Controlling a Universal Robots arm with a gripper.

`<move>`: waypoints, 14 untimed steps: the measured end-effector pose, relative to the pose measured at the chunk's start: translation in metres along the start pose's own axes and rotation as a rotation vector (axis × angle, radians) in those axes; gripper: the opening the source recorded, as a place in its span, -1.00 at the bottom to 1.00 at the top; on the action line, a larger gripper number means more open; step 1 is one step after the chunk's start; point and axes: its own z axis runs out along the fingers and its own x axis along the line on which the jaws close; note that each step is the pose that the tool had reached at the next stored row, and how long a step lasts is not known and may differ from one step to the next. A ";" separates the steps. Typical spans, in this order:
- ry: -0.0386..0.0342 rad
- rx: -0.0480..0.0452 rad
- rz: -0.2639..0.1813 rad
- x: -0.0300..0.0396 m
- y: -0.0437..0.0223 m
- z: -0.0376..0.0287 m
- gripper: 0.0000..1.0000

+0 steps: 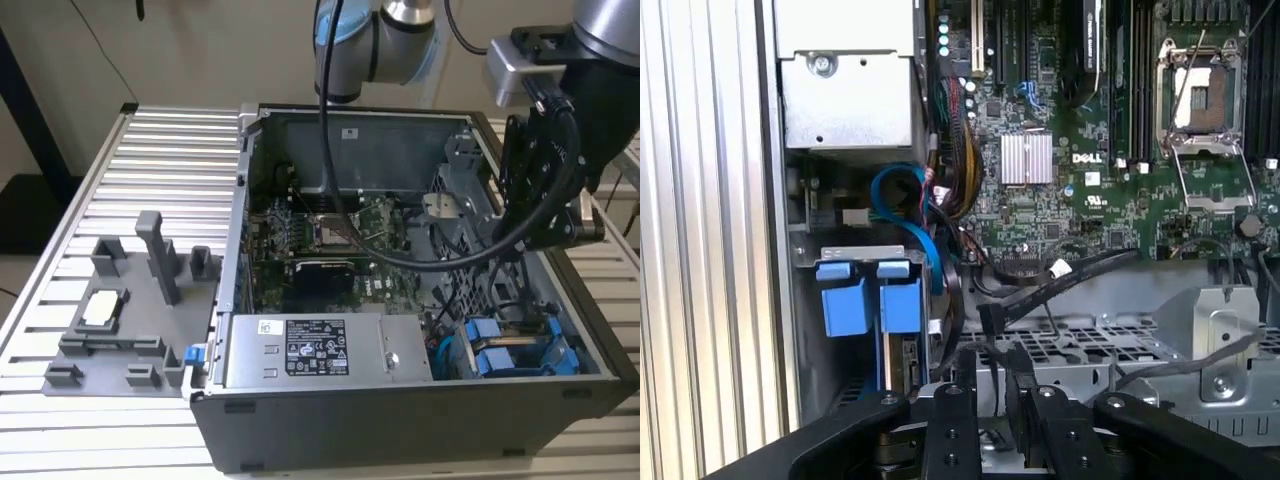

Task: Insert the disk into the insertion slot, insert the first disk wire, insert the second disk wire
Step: 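Insert the second disk wire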

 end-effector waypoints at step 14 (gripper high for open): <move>0.0068 0.0001 0.000 0.0004 0.0135 0.0044 -0.47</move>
